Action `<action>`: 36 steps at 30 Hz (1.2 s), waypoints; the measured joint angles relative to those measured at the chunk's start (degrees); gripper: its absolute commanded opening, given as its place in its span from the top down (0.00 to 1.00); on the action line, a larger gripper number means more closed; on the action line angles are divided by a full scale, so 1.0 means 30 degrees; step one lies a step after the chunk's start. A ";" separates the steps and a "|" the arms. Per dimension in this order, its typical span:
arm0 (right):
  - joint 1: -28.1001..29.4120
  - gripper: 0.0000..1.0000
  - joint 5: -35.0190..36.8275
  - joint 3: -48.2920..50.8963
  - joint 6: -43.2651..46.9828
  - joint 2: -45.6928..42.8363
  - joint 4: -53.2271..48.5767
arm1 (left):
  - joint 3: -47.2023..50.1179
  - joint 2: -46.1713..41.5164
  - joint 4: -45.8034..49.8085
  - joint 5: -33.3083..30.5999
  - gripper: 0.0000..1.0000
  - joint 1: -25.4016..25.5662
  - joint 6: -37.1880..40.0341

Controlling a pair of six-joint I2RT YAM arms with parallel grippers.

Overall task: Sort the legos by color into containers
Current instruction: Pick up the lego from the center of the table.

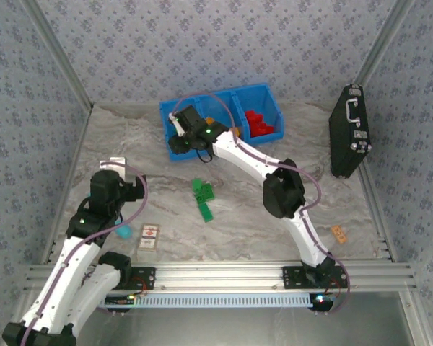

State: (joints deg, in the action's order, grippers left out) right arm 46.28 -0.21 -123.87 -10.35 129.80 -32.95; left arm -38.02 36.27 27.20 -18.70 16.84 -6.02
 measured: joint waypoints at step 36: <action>0.0729 0.45 -0.0721 0.6608 -0.8597 -0.1552 -0.3257 | 0.0022 -0.1967 0.0561 0.0007 0.00 0.0066 -0.0015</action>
State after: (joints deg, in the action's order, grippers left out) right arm 48.47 -2.37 -104.05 -36.14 125.14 -42.72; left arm -37.95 30.37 28.88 -18.68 17.04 -6.07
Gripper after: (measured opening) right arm 0.546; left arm 0.998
